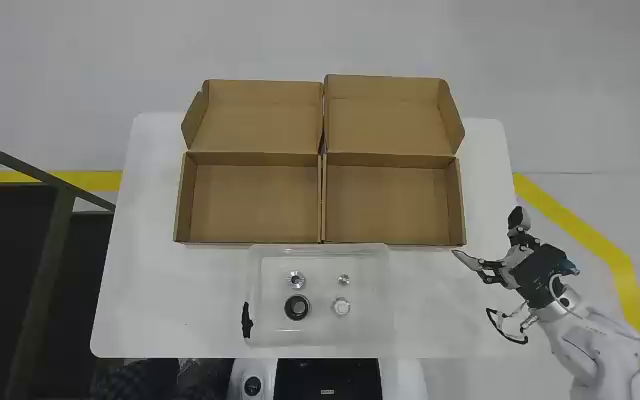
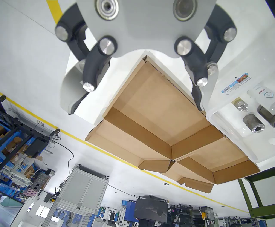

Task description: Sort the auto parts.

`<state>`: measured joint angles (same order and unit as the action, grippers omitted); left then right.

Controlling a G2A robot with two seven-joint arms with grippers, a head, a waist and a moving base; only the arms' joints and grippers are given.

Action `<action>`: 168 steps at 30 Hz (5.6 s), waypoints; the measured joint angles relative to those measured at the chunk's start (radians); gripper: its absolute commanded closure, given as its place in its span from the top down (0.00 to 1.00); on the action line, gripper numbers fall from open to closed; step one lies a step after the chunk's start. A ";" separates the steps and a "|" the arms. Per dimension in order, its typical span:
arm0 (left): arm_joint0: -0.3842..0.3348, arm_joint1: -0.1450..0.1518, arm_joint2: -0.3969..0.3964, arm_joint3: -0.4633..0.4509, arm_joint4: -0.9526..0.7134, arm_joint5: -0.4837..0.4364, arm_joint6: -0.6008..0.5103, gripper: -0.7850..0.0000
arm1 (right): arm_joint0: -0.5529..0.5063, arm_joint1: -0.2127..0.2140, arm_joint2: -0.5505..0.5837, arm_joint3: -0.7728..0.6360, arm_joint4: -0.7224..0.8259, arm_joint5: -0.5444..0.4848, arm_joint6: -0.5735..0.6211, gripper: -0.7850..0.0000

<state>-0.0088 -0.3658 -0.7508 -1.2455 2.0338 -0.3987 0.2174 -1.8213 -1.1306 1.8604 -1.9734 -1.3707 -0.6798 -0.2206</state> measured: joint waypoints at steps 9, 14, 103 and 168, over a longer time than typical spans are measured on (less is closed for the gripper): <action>0.000 0.000 0.000 0.000 0.000 0.000 0.000 1.00 | 0.000 0.000 0.000 0.000 0.000 0.000 0.000 1.00; 0.000 0.000 0.000 0.000 0.000 0.000 0.000 1.00 | 0.002 0.000 -0.004 -0.004 0.002 -0.002 0.000 1.00; 0.000 0.000 0.000 0.000 0.000 0.000 0.000 1.00 | 0.325 0.049 -0.695 -0.026 -0.146 -0.244 0.506 0.81; 0.000 0.000 0.000 0.000 0.000 0.000 0.000 1.00 | 0.357 0.087 -0.633 -0.074 0.156 -0.182 0.276 0.00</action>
<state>-0.0088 -0.3658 -0.7508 -1.2455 2.0338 -0.3987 0.2174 -1.4638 -1.0440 1.2276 -2.0474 -1.2143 -0.8614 0.0558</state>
